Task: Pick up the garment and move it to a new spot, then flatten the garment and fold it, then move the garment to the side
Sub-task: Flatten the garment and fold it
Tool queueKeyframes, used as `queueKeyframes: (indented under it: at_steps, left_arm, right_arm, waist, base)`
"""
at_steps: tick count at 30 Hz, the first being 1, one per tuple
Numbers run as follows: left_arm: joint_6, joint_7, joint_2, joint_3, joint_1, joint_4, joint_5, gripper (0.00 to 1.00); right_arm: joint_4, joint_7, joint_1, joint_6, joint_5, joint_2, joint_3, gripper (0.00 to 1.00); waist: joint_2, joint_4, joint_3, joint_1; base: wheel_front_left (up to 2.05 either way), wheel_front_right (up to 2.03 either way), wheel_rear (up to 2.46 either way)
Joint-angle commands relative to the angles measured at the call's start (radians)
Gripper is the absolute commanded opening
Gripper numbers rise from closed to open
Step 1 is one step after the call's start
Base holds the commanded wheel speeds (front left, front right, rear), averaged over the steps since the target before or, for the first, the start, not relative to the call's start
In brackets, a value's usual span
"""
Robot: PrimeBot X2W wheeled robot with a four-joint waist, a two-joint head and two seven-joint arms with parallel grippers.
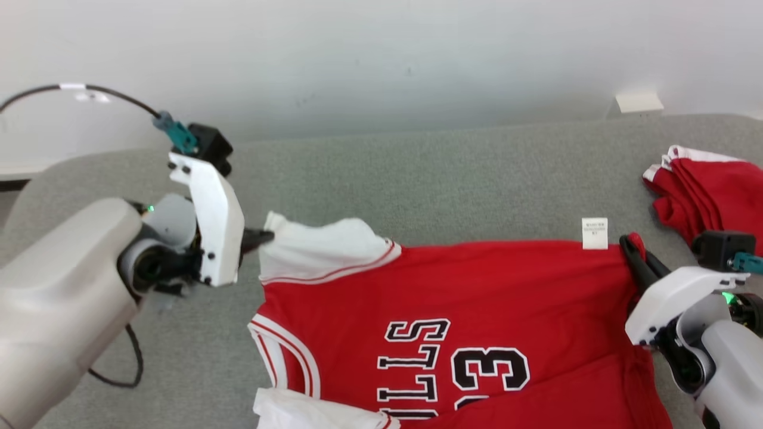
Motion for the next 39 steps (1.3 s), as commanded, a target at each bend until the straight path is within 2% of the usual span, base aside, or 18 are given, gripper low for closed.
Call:
queueKeyframes:
  at_steps: [1,9,18,22,23,26,27,30,31,32,34,39]
  left_arm:
    - [-0.002,0.020,0.014,-0.007,0.027,-0.023,-0.022,0.00]
    - [0.001,0.161,0.066,-0.042,0.090,-0.143,-0.119,0.00]
    - [0.055,0.254,0.113,-0.058,0.174,-0.297,-0.217,0.00]
    - [0.075,0.269,0.129,-0.069,0.208,-0.339,-0.220,0.00]
    - [0.077,0.271,0.131,-0.072,0.218,-0.345,-0.221,0.00]
    - [0.083,0.274,0.131,-0.078,0.244,-0.356,-0.227,0.00]
    - [0.083,0.275,0.131,-0.080,0.253,-0.358,-0.226,0.00]
    - [0.082,0.270,0.126,-0.084,0.275,-0.360,-0.227,0.00]
    - [0.081,0.264,0.123,-0.085,0.281,-0.358,-0.225,0.00]
    - [0.080,0.260,0.120,-0.085,0.287,-0.355,-0.224,0.39]
    - [0.077,0.252,0.117,-0.086,0.297,-0.349,-0.223,1.00]
    - [0.074,0.231,0.124,-0.082,0.301,-0.337,-0.209,1.00]
  right_arm:
    - [0.002,0.003,0.023,-0.003,0.013,-0.017,0.010,0.00]
    - [-0.013,0.038,0.069,-0.003,0.038,-0.059,0.076,0.00]
    - [-0.023,0.076,0.103,-0.003,0.065,-0.101,0.146,0.00]
    - [-0.034,0.093,0.110,-0.003,0.075,-0.107,0.183,0.00]
    - [-0.038,0.097,0.113,-0.003,0.078,-0.108,0.194,0.12]
    - [-0.047,0.112,0.121,-0.003,0.090,-0.113,0.221,0.25]
    - [-0.048,0.114,0.120,-0.003,0.095,-0.116,0.228,0.34]
    - [-0.048,0.128,0.127,-0.003,0.106,-0.126,0.249,0.46]
    - [-0.046,0.138,0.132,-0.003,0.111,-0.131,0.256,0.79]
    - [-0.049,0.143,0.136,-0.003,0.116,-0.135,0.264,1.00]
    - [-0.056,0.150,0.140,-0.003,0.125,-0.144,0.274,1.00]
    - [-0.094,0.166,0.149,-0.003,0.153,-0.173,0.292,1.00]
  waist:
    - [0.0000,0.011,-0.030,0.0001]
    - [0.0000,0.020,-0.074,0.0001]
    - [0.0000,0.015,-0.093,0.0001]
    - [0.0000,0.011,-0.095,0.0001]
    - [0.0000,0.009,-0.096,0.0001]
    - [0.0000,0.007,-0.099,0.0001]
    - [0.0000,0.006,-0.100,0.0001]
    - [0.0000,0.006,-0.106,0.0001]
    - [0.0000,0.006,-0.109,0.0001]
    - [0.0000,0.006,-0.112,0.0001]
    - [0.0000,0.006,-0.121,0.0001]
    - [0.0000,0.007,-0.135,0.0001]
  base:
    - [0.00,0.00,0.00]
    - [0.00,0.00,0.00]
    - [0.00,0.00,0.00]
    - [0.00,0.00,0.00]
    - [0.00,0.00,0.00]
    - [0.00,0.00,0.00]
    - [0.00,0.00,0.00]
    - [0.00,0.00,0.00]
    - [0.00,0.00,0.00]
    - [0.00,0.00,0.00]
    - [0.00,0.00,0.00]
    - [0.00,0.00,0.00]
